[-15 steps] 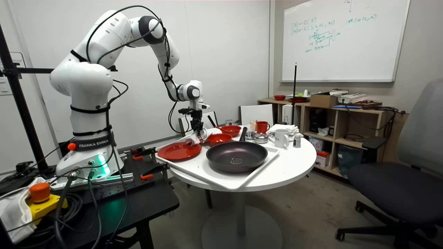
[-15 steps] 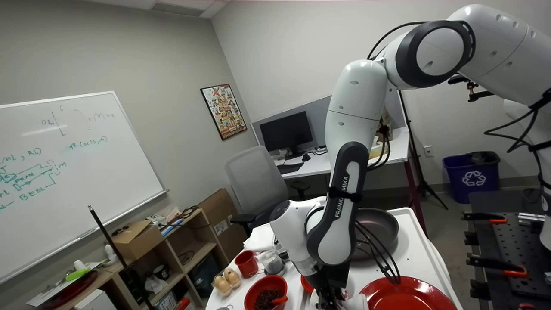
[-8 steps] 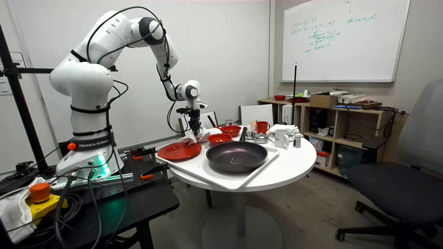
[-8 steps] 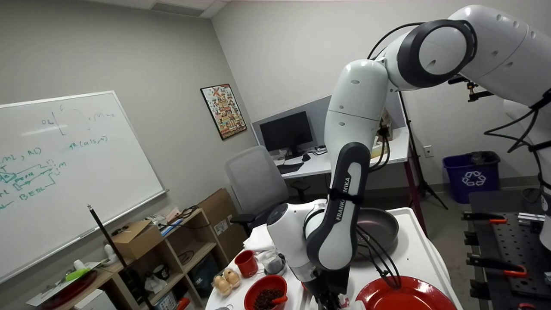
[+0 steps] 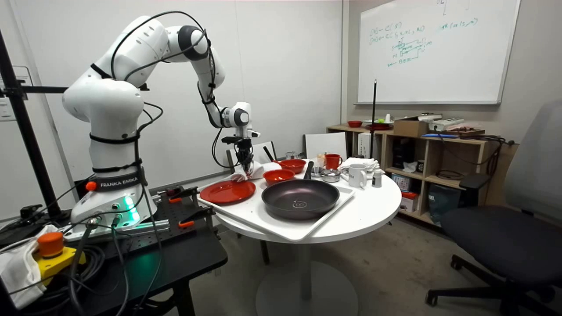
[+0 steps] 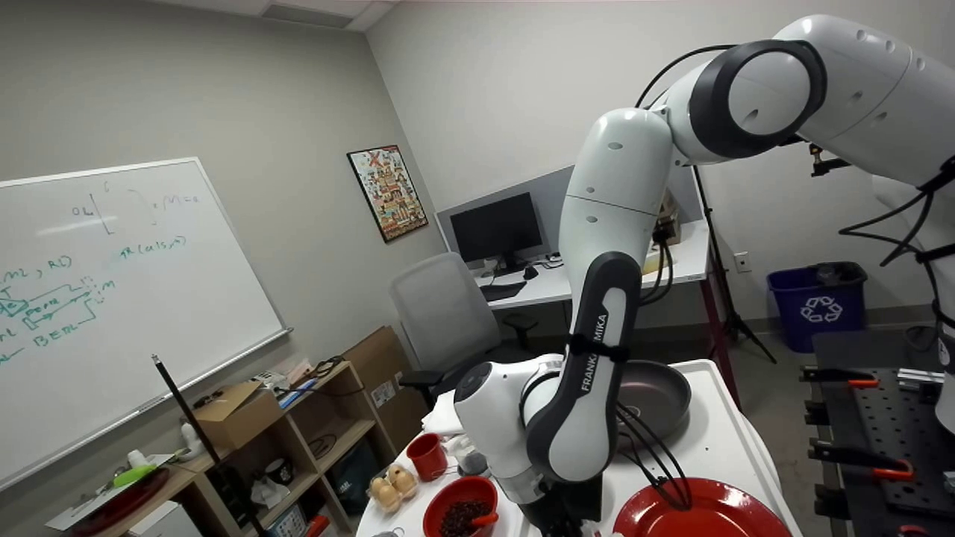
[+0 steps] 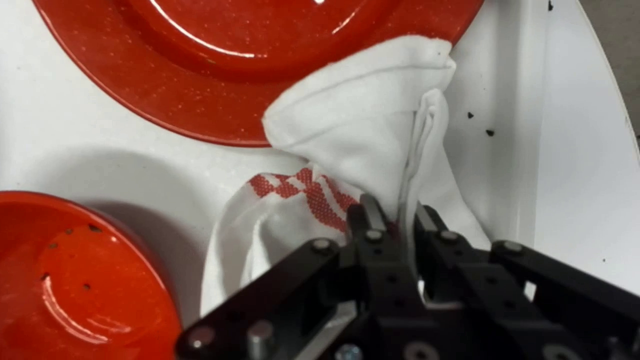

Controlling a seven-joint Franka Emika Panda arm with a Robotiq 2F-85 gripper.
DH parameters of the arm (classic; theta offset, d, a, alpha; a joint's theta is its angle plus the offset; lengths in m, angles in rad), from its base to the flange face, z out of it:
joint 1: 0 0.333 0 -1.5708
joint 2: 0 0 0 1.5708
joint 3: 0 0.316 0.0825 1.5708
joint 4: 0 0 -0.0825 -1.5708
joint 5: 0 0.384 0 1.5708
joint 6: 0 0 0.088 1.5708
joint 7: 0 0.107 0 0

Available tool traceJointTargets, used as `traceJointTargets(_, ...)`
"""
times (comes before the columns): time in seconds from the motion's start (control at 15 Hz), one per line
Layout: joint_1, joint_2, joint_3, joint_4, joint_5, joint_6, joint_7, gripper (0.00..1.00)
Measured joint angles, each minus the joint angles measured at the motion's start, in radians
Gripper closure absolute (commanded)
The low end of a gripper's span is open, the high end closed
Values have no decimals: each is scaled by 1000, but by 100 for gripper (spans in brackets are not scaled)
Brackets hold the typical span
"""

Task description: Pick up the white towel on the left and use it to wipe the black pan, set the towel back on the table

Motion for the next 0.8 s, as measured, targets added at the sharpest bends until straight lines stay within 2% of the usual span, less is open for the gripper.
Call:
traceJointTargets(0.67,-19,96,2,200,0,-133,-42,96)
traceJointTargets(0.73,-21,105,1,215,0,-145,-42,73)
traceJointTargets(0.8,-23,114,0,228,0,-155,-42,60)
